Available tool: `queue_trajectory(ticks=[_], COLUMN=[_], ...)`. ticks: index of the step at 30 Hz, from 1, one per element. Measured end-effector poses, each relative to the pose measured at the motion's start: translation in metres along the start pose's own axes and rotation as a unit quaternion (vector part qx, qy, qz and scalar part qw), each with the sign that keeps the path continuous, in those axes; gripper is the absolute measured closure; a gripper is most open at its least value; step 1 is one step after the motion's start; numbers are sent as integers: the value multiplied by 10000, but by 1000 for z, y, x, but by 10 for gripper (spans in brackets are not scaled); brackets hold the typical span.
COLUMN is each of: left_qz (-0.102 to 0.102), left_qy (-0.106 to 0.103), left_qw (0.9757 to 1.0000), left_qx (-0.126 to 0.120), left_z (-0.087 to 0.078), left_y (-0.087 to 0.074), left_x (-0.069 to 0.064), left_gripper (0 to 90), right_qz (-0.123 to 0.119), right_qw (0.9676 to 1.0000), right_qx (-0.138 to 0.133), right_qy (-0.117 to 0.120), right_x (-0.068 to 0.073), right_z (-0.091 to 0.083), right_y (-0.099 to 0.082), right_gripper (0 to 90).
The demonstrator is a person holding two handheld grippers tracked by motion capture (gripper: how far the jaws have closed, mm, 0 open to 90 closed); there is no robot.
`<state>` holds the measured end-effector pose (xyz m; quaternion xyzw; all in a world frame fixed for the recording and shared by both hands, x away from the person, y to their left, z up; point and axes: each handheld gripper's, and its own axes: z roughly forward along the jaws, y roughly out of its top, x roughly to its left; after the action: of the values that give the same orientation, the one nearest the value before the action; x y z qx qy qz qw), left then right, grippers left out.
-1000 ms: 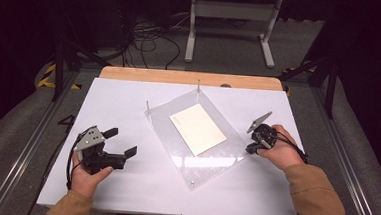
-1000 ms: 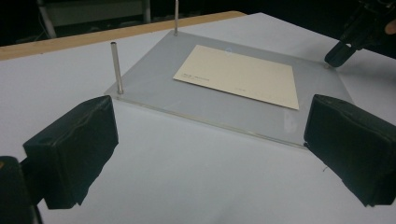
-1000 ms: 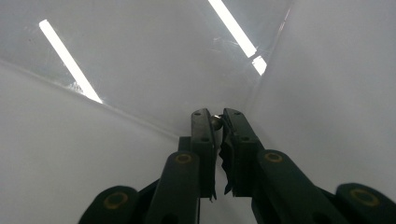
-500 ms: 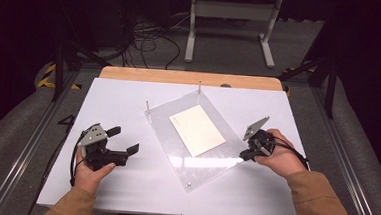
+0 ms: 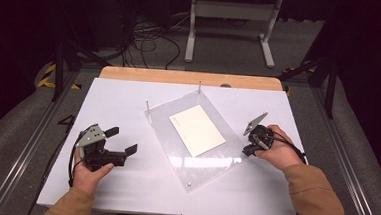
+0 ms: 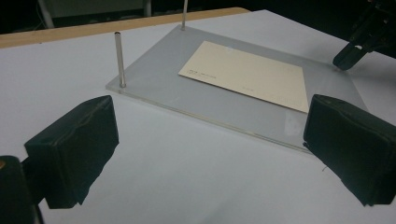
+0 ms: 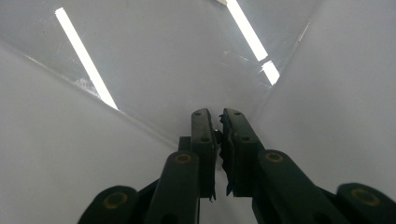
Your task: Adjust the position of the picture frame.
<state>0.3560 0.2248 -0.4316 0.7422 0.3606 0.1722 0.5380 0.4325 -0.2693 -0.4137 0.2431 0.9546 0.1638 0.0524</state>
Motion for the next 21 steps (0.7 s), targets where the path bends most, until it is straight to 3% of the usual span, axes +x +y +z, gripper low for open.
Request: queue_trajectory(ticks=[4, 7, 10, 18, 21], left_qz=[-11, 4, -14, -3, -19], left_qy=[-2, -2, 4, -59, -80], left_qw=[10000, 10000, 10000, 9999, 9999], left_qx=[14, 22, 40, 123, 134], left_z=[0, 0, 1, 5, 7], left_y=[-1, -1, -1, -1, -1], left_x=[0, 0, 0, -1, -2], left_gripper=[36, 36, 36, 38, 38], right_qz=[-59, -105, -239, -740, -845], right_qw=[10000, 9998, 9990, 9959, 9945], right_qx=[47, 57, 97, 126, 156], right_qy=[-11, 127, 370, 505, 598], right_x=[3, 10, 26, 73, 83], right_z=[0, 0, -1, 0, 1], right_y=[1, 0, -1, 1, 2], right_gripper=[831, 831, 830, 831, 831])
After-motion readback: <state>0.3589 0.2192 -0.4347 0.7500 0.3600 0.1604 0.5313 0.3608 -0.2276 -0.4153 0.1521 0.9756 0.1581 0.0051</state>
